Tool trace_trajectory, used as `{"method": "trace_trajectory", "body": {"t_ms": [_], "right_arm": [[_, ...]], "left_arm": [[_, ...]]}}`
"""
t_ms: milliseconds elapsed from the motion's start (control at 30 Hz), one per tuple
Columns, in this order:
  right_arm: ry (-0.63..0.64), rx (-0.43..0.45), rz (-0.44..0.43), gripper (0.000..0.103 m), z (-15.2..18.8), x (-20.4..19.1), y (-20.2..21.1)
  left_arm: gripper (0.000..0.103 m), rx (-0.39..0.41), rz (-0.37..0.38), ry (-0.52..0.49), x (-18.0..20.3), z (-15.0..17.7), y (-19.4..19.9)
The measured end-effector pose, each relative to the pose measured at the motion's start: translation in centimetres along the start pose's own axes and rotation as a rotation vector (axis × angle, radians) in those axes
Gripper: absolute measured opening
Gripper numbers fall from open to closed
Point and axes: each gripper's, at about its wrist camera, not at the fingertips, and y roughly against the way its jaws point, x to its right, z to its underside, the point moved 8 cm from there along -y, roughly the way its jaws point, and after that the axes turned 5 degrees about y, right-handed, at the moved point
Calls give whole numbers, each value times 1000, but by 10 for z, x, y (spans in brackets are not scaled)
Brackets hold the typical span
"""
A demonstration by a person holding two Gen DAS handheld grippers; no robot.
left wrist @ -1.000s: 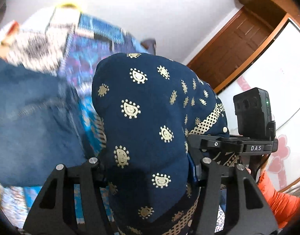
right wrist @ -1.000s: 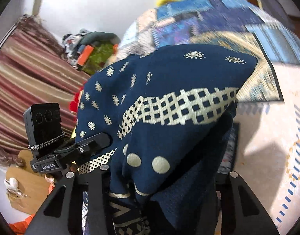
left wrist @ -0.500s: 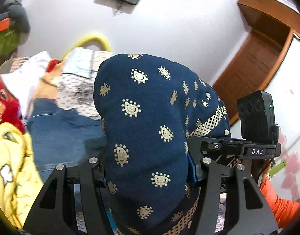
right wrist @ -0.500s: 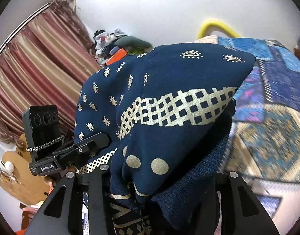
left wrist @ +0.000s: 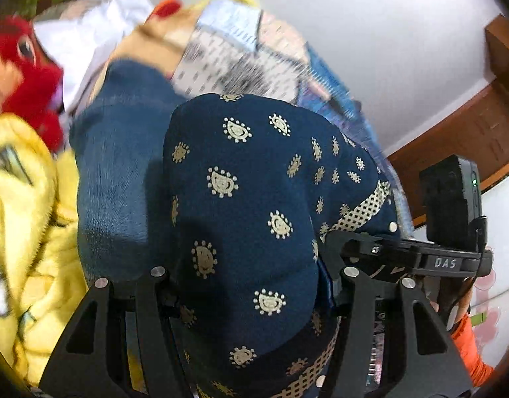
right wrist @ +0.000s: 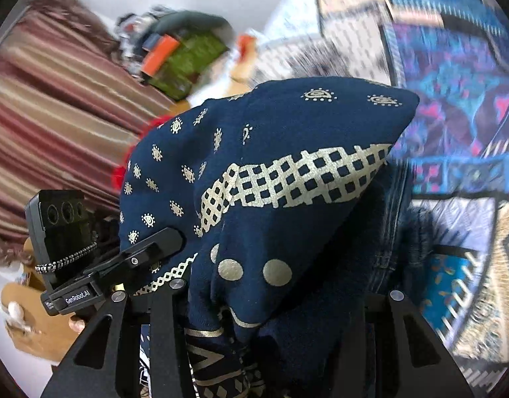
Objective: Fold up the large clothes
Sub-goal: 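Grasp the hoodie bundle with both grippers and lift it, then lower the bundle onto the quilt and open both grippers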
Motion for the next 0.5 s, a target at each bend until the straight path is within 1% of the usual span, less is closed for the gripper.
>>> {"method": "trace_trajectory", "body": {"t_ms": [33, 67, 100, 167, 200, 267, 300, 367, 400, 500], "right_arm": [[-17, -19, 5, 44, 0, 8, -10], [-24, -24, 1, 45, 2, 14, -12], [-34, -24, -15, 49, 1, 19, -13], [-46, -34, -34, 55, 3, 24, -8], [-40, -49, -18, 59, 4, 28, -4], [-24, -57, 12, 60, 6, 31, 8], [-1, -41, 48, 60, 5, 32, 20], [34, 11, 95, 61, 2, 27, 43], [43, 37, 111, 63, 2, 24, 54], [69, 95, 96, 82, 6, 6, 76]], "left_arm": [[62, 3, 13, 4, -4, -2, -3], [63, 7, 35, 9, -6, -3, -3], [63, 2, 48, 8, -7, -3, -3], [63, -9, 39, -15, -7, 0, 0], [63, -9, 22, -31, -7, -2, 1], [64, 10, -25, -70, 2, 0, 16], [64, 29, -49, -88, 1, -5, 19], [64, 82, -123, -144, 8, -6, 33], [64, 103, -158, -181, 13, -3, 39], [66, 114, -229, -274, 25, 10, 43]]}}
